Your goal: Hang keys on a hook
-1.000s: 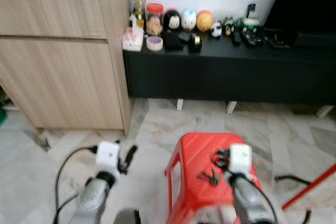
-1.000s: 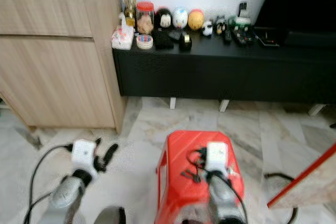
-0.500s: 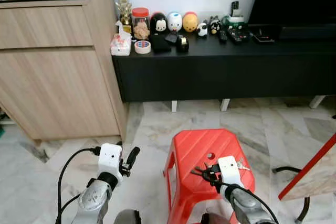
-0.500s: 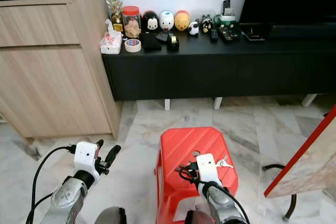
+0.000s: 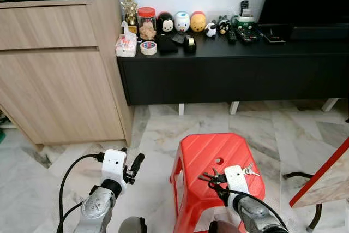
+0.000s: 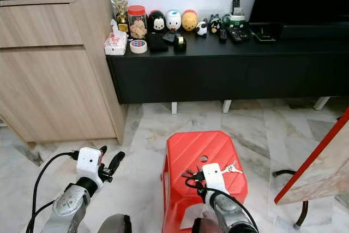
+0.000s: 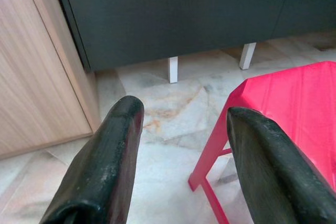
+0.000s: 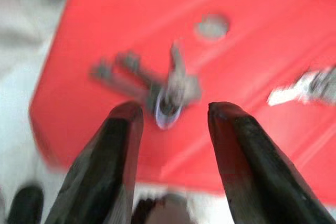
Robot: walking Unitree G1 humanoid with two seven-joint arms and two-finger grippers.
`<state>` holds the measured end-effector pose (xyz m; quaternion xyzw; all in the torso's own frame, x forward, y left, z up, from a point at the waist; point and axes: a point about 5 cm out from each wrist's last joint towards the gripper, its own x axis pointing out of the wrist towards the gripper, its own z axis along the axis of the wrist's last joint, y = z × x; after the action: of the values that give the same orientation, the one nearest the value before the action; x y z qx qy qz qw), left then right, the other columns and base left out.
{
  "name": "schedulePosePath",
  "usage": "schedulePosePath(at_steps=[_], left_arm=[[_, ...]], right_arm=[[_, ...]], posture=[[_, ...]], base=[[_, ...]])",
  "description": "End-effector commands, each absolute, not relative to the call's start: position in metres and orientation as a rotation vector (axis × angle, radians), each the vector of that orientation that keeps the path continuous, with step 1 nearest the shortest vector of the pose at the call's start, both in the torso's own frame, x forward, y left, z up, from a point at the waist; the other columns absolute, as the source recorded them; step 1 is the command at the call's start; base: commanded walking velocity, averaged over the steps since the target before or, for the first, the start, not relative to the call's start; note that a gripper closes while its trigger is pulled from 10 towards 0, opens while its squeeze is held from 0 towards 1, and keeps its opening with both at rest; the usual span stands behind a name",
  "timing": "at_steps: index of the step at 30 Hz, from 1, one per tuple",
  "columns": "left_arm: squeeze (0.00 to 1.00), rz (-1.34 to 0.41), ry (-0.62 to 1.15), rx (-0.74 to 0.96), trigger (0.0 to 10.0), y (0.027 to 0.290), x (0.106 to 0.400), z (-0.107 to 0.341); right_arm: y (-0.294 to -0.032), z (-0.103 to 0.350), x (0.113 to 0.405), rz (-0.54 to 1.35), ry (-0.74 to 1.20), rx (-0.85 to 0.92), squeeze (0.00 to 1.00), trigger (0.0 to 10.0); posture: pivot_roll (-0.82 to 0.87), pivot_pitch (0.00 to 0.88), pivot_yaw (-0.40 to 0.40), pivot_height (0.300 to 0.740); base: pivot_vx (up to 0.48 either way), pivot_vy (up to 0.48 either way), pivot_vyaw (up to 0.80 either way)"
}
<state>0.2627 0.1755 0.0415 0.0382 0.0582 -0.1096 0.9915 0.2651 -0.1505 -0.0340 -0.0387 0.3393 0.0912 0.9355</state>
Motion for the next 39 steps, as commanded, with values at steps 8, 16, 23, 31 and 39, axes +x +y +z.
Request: schedulePosePath(at_steps=[8, 16, 23, 31, 39], left_arm=[[0.00, -0.218, 0.084, 0.076, 10.0, 0.169, 0.274, 0.049], [0.00, -0.208, 0.072, 0.062, 10.0, 0.166, 0.274, 0.050], [0.00, -0.203, 0.076, 0.063, 10.0, 0.168, 0.272, 0.049], [0.00, -0.199, 0.076, 0.062, 10.0, 0.169, 0.272, 0.049], [0.00, -0.196, 0.075, 0.061, 10.0, 0.168, 0.272, 0.049]], right_arm=[[-0.148, -0.015, 0.285, 0.176, 0.571, -0.100, 0.00, 10.0], [-0.146, -0.009, 0.290, 0.180, 0.513, -0.106, 0.00, 10.0], [-0.147, -0.011, 0.287, 0.178, 0.515, -0.101, 0.00, 10.0], [-0.145, -0.011, 0.287, 0.197, 0.525, -0.124, 0.00, 10.0], [-0.147, -0.012, 0.284, 0.213, 0.503, -0.156, 0.00, 10.0]], posture=[[0.07, 0.000, -0.059, 0.627], [0.07, 0.000, -0.070, 0.612], [0.07, 0.000, -0.070, 0.612], [0.07, 0.000, -0.069, 0.603], [0.08, 0.000, -0.072, 0.599]], base=[[0.000, 0.000, 0.00], [0.000, 0.000, 0.00], [0.000, 0.000, 0.00], [0.000, 0.000, 0.00], [0.000, 0.000, 0.00]])
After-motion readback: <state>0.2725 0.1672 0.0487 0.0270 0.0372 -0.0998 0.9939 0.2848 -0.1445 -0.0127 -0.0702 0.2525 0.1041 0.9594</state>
